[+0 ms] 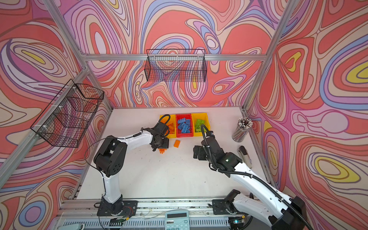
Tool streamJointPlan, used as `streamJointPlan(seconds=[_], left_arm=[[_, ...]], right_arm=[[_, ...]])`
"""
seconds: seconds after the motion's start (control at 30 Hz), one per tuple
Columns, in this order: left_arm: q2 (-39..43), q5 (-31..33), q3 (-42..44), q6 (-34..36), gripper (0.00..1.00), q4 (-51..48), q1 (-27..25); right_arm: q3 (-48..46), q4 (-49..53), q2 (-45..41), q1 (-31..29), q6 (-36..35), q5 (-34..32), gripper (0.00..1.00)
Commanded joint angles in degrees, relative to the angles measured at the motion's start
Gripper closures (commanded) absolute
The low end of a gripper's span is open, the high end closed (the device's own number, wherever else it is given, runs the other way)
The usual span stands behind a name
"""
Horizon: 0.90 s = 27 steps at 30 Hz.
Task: Sort the legos into containers by color
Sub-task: 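Lower the left gripper onto the orange plate and grasp it, then carry the orange plate with the left gripper into the yellow bin and release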
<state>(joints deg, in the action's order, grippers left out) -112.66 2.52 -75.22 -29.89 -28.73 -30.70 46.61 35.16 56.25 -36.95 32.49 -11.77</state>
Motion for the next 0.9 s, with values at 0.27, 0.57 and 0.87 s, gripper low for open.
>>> streamJointPlan(seconds=[0.27,0.57,0.87], left_arm=[[0.67,2.85,0.71,0.09,0.8,-3.66,0.0],[9.44,6.33,2.75,-1.22,0.88,-6.51,-1.02],[8.93,8.63,-8.82,-0.35,0.88,-9.99,-1.29]], right_arm=[[-2.39,-0.51,-2.02,-0.25,0.44,-0.45,0.02],[-3.39,-1.12,-3.2,-0.3,0.51,-0.25,0.02],[-5.28,-2.47,-4.2,-0.31,0.79,0.88,0.02]])
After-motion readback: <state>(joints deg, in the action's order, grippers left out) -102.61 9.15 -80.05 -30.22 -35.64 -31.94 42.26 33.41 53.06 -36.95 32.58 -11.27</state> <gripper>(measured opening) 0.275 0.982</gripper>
